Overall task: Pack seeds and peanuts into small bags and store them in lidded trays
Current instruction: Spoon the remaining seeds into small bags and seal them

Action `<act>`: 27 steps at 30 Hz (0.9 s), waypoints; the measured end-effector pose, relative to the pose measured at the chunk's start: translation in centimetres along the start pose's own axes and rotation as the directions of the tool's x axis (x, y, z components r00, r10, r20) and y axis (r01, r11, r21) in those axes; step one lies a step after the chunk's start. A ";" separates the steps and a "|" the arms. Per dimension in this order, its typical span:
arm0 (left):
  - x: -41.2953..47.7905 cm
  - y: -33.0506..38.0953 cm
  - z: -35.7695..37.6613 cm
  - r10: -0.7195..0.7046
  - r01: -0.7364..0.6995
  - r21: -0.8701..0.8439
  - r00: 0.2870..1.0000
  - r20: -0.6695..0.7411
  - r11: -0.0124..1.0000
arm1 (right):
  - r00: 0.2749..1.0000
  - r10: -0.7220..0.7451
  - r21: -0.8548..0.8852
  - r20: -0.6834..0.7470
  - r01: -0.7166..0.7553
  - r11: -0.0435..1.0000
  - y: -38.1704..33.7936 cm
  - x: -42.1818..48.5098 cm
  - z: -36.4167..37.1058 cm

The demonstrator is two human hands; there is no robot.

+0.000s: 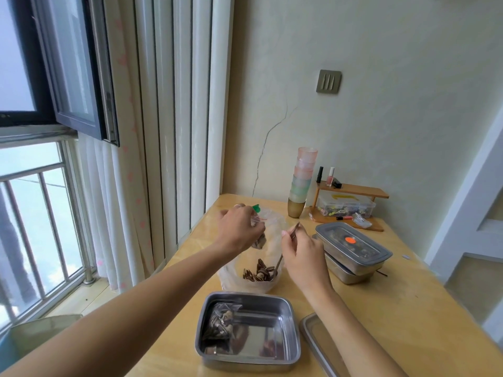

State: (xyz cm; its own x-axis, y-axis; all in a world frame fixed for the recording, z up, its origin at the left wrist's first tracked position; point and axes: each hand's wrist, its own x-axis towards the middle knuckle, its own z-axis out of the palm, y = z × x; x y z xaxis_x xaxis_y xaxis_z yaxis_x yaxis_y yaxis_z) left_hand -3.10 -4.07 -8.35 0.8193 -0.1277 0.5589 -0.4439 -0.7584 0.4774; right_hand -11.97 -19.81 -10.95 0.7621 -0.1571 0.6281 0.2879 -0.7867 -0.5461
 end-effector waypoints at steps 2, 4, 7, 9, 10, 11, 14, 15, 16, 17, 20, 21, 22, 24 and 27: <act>-0.2 0.3 -0.1 0.026 -0.026 0.010 1.000 0.003 1.000 | 0.998 0.056 0.028 0.014 -0.057 0.998 0.3 -0.3 0.1; -0.3 0.4 -0.1 0.043 -0.043 0.032 0.999 0.012 0.999 | 0.994 0.113 0.052 -0.004 -0.112 0.992 0.7 -0.7 0.2; -0.5 -0.3 0.0 0.017 -0.021 0.076 0.998 0.061 0.997 | 0.973 0.229 0.127 -0.014 -0.226 0.966 1.3 -1.1 -0.1; -0.7 -1.3 0.3 -0.044 0.033 0.113 0.994 0.097 0.993 | 0.949 0.316 0.190 0.001 -0.311 0.931 1.5 -1.3 -0.5; -0.8 -1.9 0.4 -0.084 0.068 0.140 0.990 0.114 0.988 | 0.934 0.356 0.215 0.012 -0.350 0.912 1.6 -1.3 -0.6; -1.0 -2.5 0.6 -0.124 0.099 0.177 0.984 0.130 0.979 | 0.922 0.387 0.232 0.021 -0.381 0.895 1.7 -1.4 -0.8; -1.9 -4.3 1.1 -0.195 0.137 0.328 0.969 0.153 0.935 | 0.899 0.436 0.277 0.031 -0.427 0.861 1.9 -1.4 -1.2; -2.3 -4.9 1.3 -0.182 0.117 0.376 0.973 0.141 0.919 | 0.895 0.444 0.295 0.030 -0.433 0.852 2.0 -1.3 -1.2; -2.7 -5.4 1.6 -0.154 0.088 0.414 0.980 0.129 0.906 | 0.892 0.450 0.314 0.029 -0.436 0.843 2.0 -1.2 -1.3; -3.2 -5.8 1.8 -0.121 0.056 0.437 0.985 0.121 0.898 | 0.892 0.452 0.329 0.025 -0.435 0.838 1.9 -1.0 -1.3; -4.0 -6.7 2.4 -0.068 0.007 0.377 0.986 0.150 0.926 | 0.907 0.421 0.368 -0.001 -0.391 0.844 1.5 -0.4 -1.4; -4.1 -6.9 2.6 -0.068 0.008 0.323 0.982 0.177 0.946 | 0.916 0.401 0.377 -0.013 -0.367 0.850 1.2 -0.1 -1.5; -4.2 -7.0 2.7 -0.081 0.026 0.256 0.975 0.206 0.966 | 0.924 0.383 0.379 -0.026 -0.345 0.859 0.9 0.2 -1.5; -4.1 -7.1 2.9 -0.141 0.119 0.098 0.956 0.258 0.988 | 0.939 0.341 0.373 -0.055 -0.297 0.879 0.2 0.8 -1.8; -4.3 -7.4 3.1 -0.251 0.290 -0.091 0.919 0.305 0.953 | 0.958 0.272 0.363 -0.094 -0.221 0.905 -1.2 1.4 -2.2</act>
State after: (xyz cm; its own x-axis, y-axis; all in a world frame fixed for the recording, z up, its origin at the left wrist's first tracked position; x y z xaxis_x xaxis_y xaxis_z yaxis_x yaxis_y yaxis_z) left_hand -2.23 0.10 -16.32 0.9748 -0.1218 0.1870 -0.2178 -0.7015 0.6786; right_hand -12.53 -20.40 -8.21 0.7537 -0.4204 0.5052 0.3024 -0.4608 -0.8344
